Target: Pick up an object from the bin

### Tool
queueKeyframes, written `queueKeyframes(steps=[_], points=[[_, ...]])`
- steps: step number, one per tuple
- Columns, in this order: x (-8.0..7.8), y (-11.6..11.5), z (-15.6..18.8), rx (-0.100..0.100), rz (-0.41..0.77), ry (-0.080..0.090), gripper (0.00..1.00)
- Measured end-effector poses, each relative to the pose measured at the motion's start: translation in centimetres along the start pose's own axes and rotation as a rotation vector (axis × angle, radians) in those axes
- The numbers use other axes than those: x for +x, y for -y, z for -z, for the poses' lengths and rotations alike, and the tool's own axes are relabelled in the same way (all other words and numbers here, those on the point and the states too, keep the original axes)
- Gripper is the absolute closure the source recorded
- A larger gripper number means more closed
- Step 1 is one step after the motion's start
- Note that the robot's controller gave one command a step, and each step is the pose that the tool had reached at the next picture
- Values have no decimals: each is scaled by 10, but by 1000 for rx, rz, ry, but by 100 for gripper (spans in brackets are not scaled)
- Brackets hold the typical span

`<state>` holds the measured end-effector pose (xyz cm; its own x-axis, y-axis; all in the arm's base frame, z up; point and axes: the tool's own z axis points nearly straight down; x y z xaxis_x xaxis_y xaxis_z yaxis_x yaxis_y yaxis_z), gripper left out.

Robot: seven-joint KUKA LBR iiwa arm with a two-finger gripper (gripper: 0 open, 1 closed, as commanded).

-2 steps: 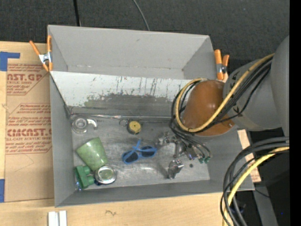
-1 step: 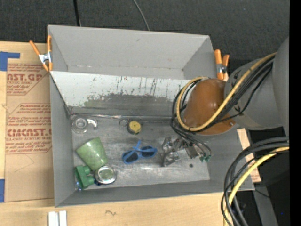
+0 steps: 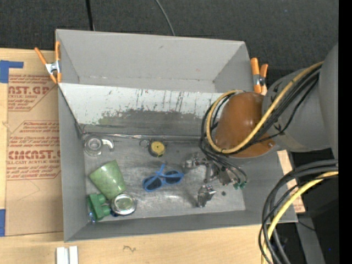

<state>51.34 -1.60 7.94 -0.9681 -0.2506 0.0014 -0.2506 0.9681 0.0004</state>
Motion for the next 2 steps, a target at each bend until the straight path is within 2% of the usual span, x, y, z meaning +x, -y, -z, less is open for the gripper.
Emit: queueKeyframes(steps=[1, 2], points=[[-26, -55, -5, 1, -13, 6, 0], [-25, -53, -3, 0, -15, -1, 100]])
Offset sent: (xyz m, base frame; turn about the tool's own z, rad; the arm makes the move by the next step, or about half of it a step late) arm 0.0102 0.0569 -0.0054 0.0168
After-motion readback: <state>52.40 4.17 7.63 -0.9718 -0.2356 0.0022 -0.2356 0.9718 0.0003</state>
